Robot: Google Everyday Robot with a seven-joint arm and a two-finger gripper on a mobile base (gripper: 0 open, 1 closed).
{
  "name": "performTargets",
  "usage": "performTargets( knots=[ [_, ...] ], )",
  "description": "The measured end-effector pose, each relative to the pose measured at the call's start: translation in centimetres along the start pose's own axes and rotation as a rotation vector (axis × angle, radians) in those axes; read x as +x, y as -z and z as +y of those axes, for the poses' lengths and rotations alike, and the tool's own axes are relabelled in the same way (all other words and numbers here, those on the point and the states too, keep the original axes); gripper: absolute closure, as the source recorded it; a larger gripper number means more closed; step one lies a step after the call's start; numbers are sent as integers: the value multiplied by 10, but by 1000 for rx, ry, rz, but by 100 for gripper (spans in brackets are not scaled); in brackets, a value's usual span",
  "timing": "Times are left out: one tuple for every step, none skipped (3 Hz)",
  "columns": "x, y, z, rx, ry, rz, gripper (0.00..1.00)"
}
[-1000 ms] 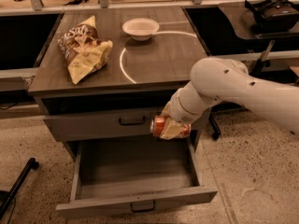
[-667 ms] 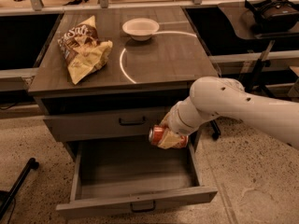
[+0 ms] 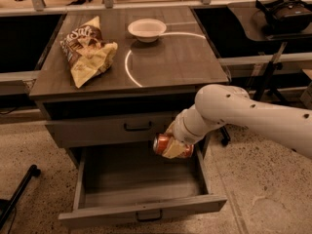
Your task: Place coke can into middle drawer
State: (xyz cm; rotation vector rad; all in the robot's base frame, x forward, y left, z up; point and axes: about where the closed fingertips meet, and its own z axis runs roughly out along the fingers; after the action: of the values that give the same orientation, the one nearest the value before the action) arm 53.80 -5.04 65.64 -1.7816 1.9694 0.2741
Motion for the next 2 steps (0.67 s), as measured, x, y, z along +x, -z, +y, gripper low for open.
performTargets(
  knots=[
    [19,-59,17,-52,-88,2,100],
    [33,-99,30,-79,-174,-4,100]
  ],
)
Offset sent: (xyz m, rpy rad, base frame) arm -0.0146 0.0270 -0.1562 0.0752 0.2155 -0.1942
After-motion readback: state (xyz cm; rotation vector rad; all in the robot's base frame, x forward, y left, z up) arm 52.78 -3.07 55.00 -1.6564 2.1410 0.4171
